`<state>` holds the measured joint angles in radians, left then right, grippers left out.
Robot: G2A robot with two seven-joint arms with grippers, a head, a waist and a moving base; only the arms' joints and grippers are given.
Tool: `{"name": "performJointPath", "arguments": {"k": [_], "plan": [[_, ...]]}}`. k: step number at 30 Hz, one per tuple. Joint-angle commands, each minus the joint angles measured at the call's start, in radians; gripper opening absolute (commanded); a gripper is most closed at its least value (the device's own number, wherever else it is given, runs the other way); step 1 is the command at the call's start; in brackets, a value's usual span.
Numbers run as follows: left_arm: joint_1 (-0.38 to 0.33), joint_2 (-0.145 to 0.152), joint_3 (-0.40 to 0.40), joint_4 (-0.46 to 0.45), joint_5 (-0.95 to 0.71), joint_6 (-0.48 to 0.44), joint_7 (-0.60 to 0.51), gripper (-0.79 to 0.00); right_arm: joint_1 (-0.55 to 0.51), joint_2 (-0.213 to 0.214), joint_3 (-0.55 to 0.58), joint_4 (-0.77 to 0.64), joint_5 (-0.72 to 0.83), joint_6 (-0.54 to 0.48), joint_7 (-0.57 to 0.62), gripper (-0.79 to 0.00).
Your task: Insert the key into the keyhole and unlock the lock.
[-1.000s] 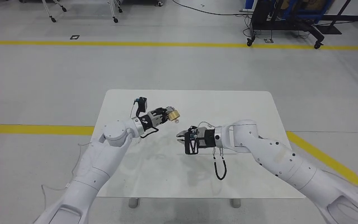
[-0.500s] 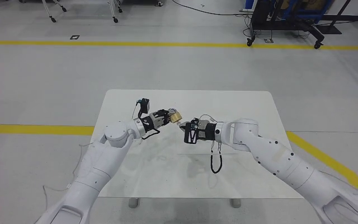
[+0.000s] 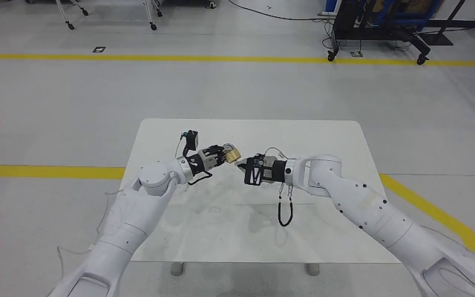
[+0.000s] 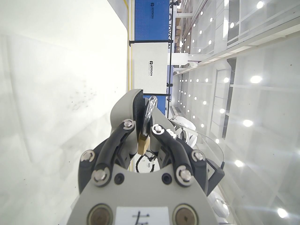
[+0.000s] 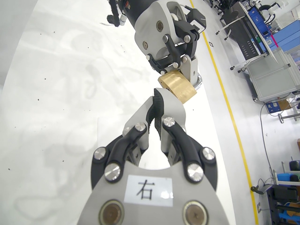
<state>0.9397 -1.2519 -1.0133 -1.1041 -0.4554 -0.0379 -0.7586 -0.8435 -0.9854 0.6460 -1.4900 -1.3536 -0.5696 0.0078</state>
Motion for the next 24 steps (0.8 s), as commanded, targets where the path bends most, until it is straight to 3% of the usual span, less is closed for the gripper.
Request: {"name": "performJointPath", "arguments": {"k": [1, 3, 7, 9, 12, 14, 24], "plan": [[0.000, -0.001, -0.003, 0.002, -0.004, 0.008, 0.009, -0.785, -0.014, 0.003, 0.012, -0.018, -0.013, 0.010, -0.007, -0.785], [0.003, -0.003, -0.009, 0.007, -0.019, 0.025, 0.029, -0.785, -0.035, 0.009, 0.028, -0.050, -0.035, 0.020, -0.011, -0.785], [0.002, -0.006, -0.016, 0.013, -0.041, 0.067, 0.048, -0.785, -0.084, 0.024, 0.061, -0.137, -0.108, 0.049, 0.017, -0.650], [0.000, -0.006, -0.015, 0.014, -0.035, 0.078, 0.051, -0.785, -0.105, 0.030, 0.075, -0.181, -0.147, 0.064, 0.068, -0.545], [0.000, -0.009, -0.015, 0.017, -0.049, 0.098, 0.046, -0.785, -0.124, 0.033, 0.086, -0.227, -0.184, 0.077, 0.150, -0.523], [-0.001, -0.010, -0.015, 0.021, -0.056, 0.114, 0.043, -0.785, -0.129, 0.031, 0.085, -0.247, -0.203, 0.076, 0.198, -0.425], [-0.002, -0.015, -0.017, 0.027, -0.071, 0.145, 0.027, -0.785, -0.107, -0.004, 0.043, -0.254, -0.276, 0.104, 0.349, -0.449]]}}
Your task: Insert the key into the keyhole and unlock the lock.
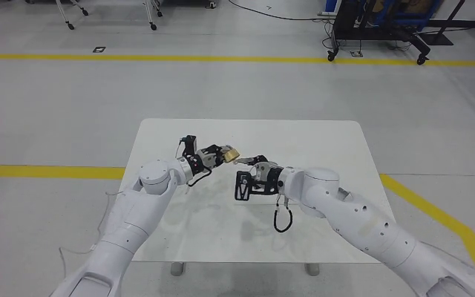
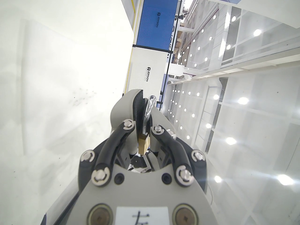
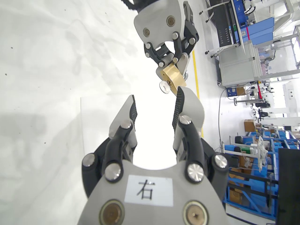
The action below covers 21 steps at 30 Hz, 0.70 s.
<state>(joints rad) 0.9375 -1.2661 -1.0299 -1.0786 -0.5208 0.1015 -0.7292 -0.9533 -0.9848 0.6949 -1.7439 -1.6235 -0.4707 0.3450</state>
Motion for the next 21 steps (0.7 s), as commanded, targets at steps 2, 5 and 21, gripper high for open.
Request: {"name": "performJointPath", "arguments": {"k": [2, 5, 21], "plan": [[-0.001, -0.002, -0.002, 0.003, -0.010, 0.011, -0.005, -0.785, 0.009, -0.014, -0.018, 0.004, -0.008, 0.011, 0.019, -0.459], [-0.002, -0.003, -0.003, 0.007, -0.023, 0.023, -0.012, -0.785, 0.023, -0.030, -0.036, 0.018, -0.020, 0.022, 0.028, -0.453], [-0.006, -0.014, -0.008, 0.027, -0.081, 0.058, -0.039, -0.785, 0.035, -0.077, -0.040, 0.046, -0.066, 0.074, 0.059, -0.785]]}}
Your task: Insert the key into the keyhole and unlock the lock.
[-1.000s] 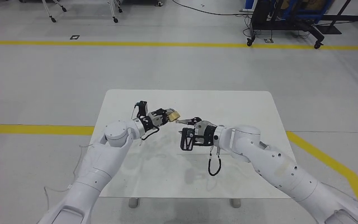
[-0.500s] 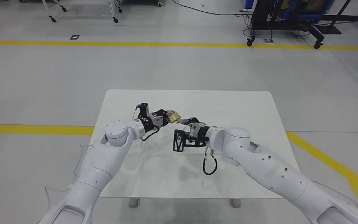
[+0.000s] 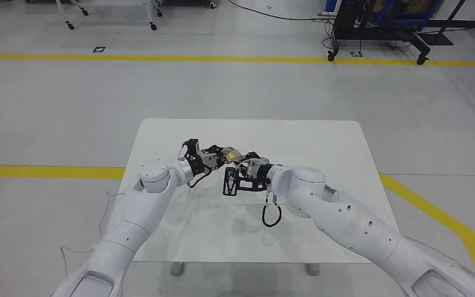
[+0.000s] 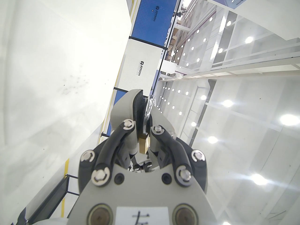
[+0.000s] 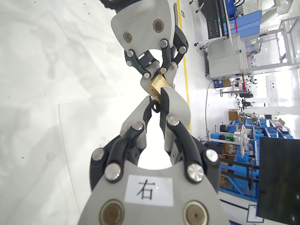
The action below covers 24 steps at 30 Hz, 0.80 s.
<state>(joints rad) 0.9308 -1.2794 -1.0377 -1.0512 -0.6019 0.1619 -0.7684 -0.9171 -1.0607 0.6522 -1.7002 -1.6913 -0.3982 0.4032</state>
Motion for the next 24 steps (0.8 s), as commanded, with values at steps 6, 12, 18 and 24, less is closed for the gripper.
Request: {"name": "performJointPath", "arguments": {"k": [6, 12, 18, 24], "plan": [[0.004, -0.002, -0.004, -0.007, 0.000, -0.027, -0.010, -0.785, -0.028, -0.010, 0.045, 0.014, 0.060, 0.056, -0.020, -0.785], [0.013, -0.002, -0.014, -0.022, 0.005, -0.084, -0.009, -0.785, -0.088, -0.006, 0.128, 0.020, 0.156, 0.123, -0.084, -0.785], [0.024, 0.000, -0.022, -0.044, 0.036, -0.158, -0.010, -0.785, -0.146, 0.001, 0.203, 0.023, 0.247, 0.132, -0.155, -0.785], [0.032, 0.000, -0.028, -0.055, 0.058, -0.196, -0.007, -0.785, -0.176, 0.003, 0.252, 0.033, 0.297, 0.109, -0.217, -0.539]]}}
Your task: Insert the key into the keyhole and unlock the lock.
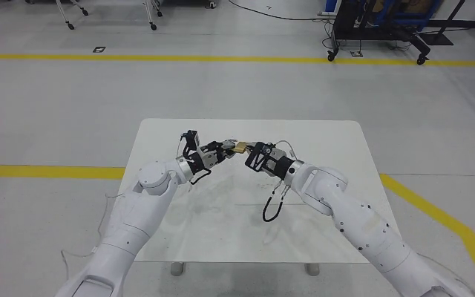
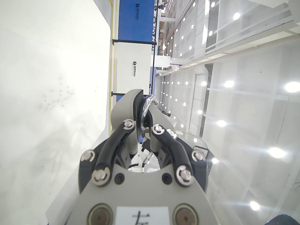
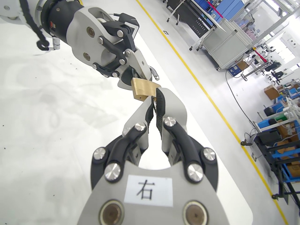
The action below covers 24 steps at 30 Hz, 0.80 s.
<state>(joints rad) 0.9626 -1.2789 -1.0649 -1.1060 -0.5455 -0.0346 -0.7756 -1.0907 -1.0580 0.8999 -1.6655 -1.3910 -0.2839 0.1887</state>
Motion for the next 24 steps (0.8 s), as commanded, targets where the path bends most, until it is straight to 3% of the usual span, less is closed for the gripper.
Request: {"name": "performJointPath", "arguments": {"k": [1, 2, 10, 14, 17, 24], "plan": [[0.001, 0.000, -0.001, -0.001, 0.004, 0.000, 0.001, -0.785, -0.004, 0.001, 0.008, -0.003, -0.009, -0.013, -0.003, -0.302], [0.001, 0.000, -0.001, -0.002, 0.007, 0.001, 0.002, -0.785, -0.006, 0.001, 0.011, -0.006, -0.012, -0.022, -0.002, 0.000], [-0.002, 0.003, 0.005, -0.004, 0.084, 0.003, 0.016, -0.785, -0.085, 0.018, 0.120, -0.057, 0.068, -0.074, -0.095, 0.000], [-0.006, 0.005, 0.050, -0.009, 0.224, 0.035, 0.022, -0.785, -0.201, 0.046, 0.297, -0.072, 0.191, -0.117, -0.235, 0.000], [0.000, 0.001, 0.100, -0.029, 0.308, 0.072, 0.032, -0.785, -0.308, 0.065, 0.449, -0.065, 0.322, -0.207, -0.384, 0.000], [-0.027, -0.025, 0.205, -0.026, 0.419, 0.147, 0.077, -0.785, -0.308, 0.065, 0.449, -0.065, 0.322, -0.207, -0.384, 0.000]]}}
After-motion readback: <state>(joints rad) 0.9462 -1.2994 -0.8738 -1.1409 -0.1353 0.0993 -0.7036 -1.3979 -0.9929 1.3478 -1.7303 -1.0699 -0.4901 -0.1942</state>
